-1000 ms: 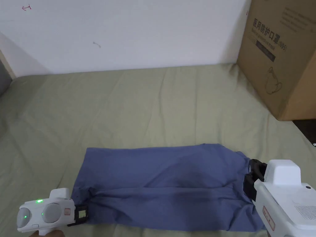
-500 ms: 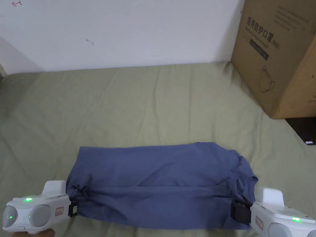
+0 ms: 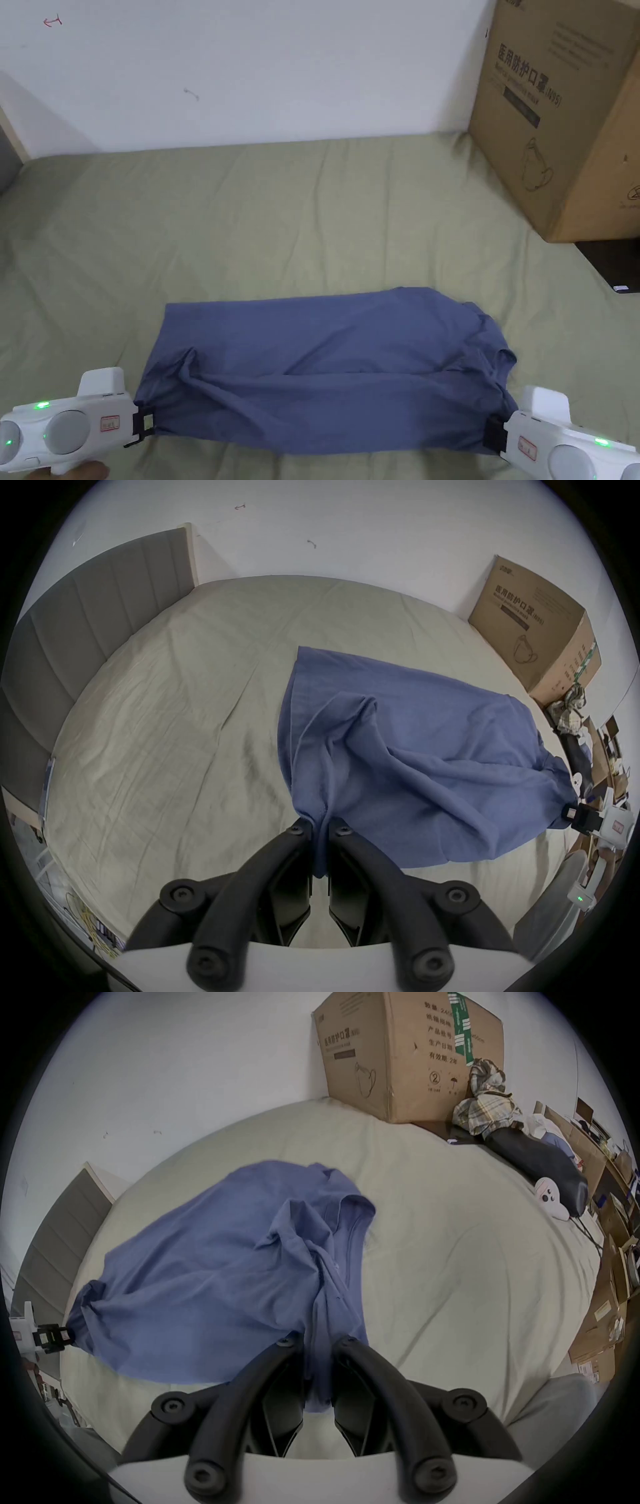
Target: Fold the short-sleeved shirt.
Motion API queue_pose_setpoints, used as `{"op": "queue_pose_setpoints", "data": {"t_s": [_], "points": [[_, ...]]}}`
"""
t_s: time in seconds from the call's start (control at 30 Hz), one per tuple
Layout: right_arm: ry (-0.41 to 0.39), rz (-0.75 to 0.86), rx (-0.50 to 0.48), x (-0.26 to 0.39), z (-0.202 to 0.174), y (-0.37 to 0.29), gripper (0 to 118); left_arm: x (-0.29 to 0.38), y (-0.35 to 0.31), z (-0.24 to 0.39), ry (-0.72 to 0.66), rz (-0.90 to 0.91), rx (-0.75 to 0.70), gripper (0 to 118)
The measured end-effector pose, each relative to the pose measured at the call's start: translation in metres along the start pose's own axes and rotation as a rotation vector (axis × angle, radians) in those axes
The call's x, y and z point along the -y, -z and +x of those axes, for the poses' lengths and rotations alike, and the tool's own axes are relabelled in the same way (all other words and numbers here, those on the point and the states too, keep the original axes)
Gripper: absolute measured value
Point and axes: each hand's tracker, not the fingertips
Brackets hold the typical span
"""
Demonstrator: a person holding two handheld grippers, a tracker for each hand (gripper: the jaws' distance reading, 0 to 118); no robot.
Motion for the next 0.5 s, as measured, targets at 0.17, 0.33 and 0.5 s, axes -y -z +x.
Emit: {"op": "queue_pose_setpoints", "data": {"t_s": [0.17, 0.33, 0.5], "points": [[-0.036, 0.023, 0.008, 0.003, 0.018, -0.029, 11, 0.023, -0.028, -0.011, -0.020, 0.016, 0.001, 5], [-0.030, -0.025, -0.023, 0.026, 0.035, -0.042, 11, 0.066, -0.048, -0.025, -0.098, -0.008, 0.036, 5], [-0.021, -0.096, -0.004, 0.054, 0.042, -0.024, 11, 0.101, -0.033, -0.030, -0.127, -0.075, 0.018, 5]]}}
